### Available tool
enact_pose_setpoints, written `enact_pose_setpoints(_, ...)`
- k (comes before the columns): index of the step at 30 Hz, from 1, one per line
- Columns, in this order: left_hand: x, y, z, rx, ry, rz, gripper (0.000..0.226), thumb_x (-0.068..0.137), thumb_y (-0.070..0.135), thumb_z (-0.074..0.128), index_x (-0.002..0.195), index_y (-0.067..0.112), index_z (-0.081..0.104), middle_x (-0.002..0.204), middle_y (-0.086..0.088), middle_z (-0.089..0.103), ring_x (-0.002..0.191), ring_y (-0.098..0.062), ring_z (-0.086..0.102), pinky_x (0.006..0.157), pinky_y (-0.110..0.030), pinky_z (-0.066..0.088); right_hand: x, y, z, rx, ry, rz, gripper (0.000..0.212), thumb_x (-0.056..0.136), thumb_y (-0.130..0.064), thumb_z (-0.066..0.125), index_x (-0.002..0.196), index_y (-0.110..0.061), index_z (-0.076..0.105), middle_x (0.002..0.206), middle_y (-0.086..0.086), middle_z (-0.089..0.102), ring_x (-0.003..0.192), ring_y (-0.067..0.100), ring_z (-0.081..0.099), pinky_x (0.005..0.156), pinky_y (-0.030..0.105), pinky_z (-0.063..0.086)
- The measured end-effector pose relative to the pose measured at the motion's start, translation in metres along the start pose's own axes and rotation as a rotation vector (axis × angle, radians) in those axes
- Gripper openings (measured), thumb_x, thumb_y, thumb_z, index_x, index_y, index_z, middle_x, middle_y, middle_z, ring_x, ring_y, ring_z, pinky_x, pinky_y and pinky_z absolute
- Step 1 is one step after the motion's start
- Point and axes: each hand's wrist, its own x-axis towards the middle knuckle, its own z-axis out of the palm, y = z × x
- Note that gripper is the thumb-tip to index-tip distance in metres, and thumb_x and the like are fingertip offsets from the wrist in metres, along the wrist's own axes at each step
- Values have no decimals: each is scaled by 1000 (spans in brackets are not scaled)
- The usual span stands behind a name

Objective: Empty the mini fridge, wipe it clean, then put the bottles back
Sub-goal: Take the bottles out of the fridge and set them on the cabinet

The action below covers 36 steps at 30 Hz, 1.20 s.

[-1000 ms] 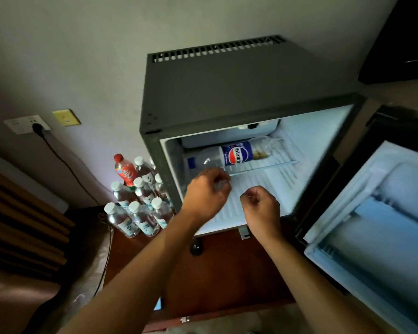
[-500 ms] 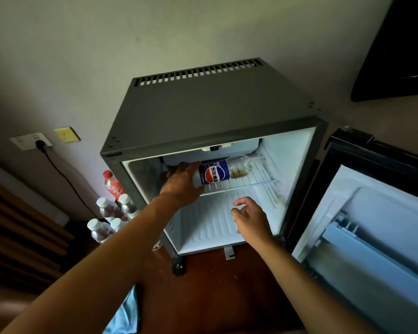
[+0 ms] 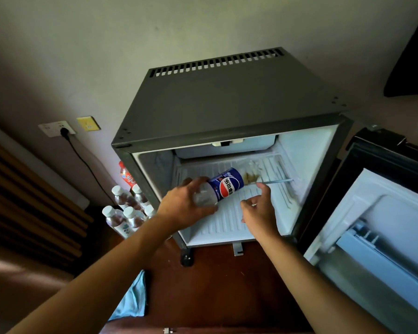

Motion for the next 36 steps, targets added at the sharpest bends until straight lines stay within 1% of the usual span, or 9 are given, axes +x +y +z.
enact_pose_setpoints(6,-46,-20,4,-171,35,-26,90,60,82,61,139,42,45,116,14,58,95,-7,60,82,-25,51,-10,8,18,-58,-27,-21,78,90,-15,58,147,-43,14,100,-7,54,73,19,65,66,43,59)
enact_pose_setpoints(11,-73,-47,4,-214,38,-75,80,60,77,69,132,46,48,109,21,61,86,4,58,74,-7,40,-19,17,37,72,-61,-3,48,95,-17,53,133,-42,38,98,-8,62,60,9,68,54,27,56)
enact_pose_setpoints(15,-100,-75,-2,-236,-10,-155,91,54,92,59,131,44,51,106,24,62,88,11,59,75,-4,39,-35,29,57,72,-185,37,41,96,-10,45,126,-36,48,85,2,67,58,9,65,53,27,53)
enact_pose_setpoints(17,-114,-90,-4,-245,-12,-195,92,56,93,57,133,42,53,111,24,63,95,12,59,82,-8,42,-44,35,70,49,-249,43,40,96,-11,44,126,-36,47,82,3,66,56,8,64,50,25,51)
enact_pose_setpoints(21,-136,-122,-12,-189,2,-242,76,65,79,67,128,39,60,115,15,67,100,-5,64,87,-27,52,-64,44,106,-6,-356,43,36,98,-14,48,127,-35,43,76,7,65,50,8,60,46,23,49)
enact_pose_setpoints(26,-150,-159,-22,-110,-105,-193,69,74,70,69,136,41,54,123,17,64,92,5,55,74,-2,36,-87,59,147,-169,-426,66,33,96,-23,57,126,-24,43,82,4,66,53,11,63,49,26,51)
enact_pose_setpoints(28,-154,-178,-27,-147,-137,-198,66,75,68,70,135,46,53,123,17,64,93,4,57,74,-4,39,-97,64,164,-224,-447,77,34,95,-22,58,126,-25,44,83,1,66,57,14,65,51,29,54)
enact_pose_setpoints(32,-158,-223,-41,-234,-172,-247,58,69,64,76,122,54,56,113,23,62,98,1,61,77,-14,47,-103,67,202,-269,-524,210,49,94,-19,56,139,-27,37,89,5,67,59,13,64,48,19,47)
enact_pose_setpoints(36,-153,-264,-51,-106,-198,-240,63,67,58,81,125,50,57,114,17,61,94,-4,60,75,-20,49,-103,61,243,-325,-556,294,54,91,-16,56,140,-24,36,89,6,63,60,15,62,46,22,47)
